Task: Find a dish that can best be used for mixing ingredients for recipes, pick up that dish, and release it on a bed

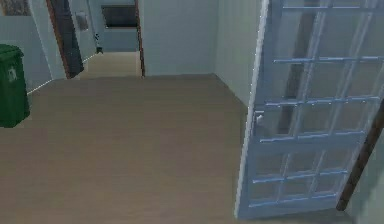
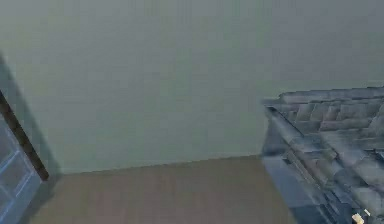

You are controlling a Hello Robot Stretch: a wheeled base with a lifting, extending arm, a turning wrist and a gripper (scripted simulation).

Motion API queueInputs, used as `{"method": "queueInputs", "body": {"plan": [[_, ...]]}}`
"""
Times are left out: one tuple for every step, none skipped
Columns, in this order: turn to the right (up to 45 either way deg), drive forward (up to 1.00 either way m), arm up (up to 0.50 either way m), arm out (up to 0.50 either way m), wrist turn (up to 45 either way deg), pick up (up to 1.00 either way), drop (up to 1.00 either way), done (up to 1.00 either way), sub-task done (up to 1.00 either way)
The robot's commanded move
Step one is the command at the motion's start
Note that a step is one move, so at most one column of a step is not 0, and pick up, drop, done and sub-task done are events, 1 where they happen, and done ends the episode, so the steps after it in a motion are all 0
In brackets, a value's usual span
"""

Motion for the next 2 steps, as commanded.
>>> {"method": "queueInputs", "body": {"plan": [[0.0, 0.9, 0.0, 0.0, 0.0, 0.0, 0.0, 0.0, 0.0], [12.0, 0.0, 0.0, 0.0, 0.0, 0.0, 0.0, 0.0, 0.0]]}}
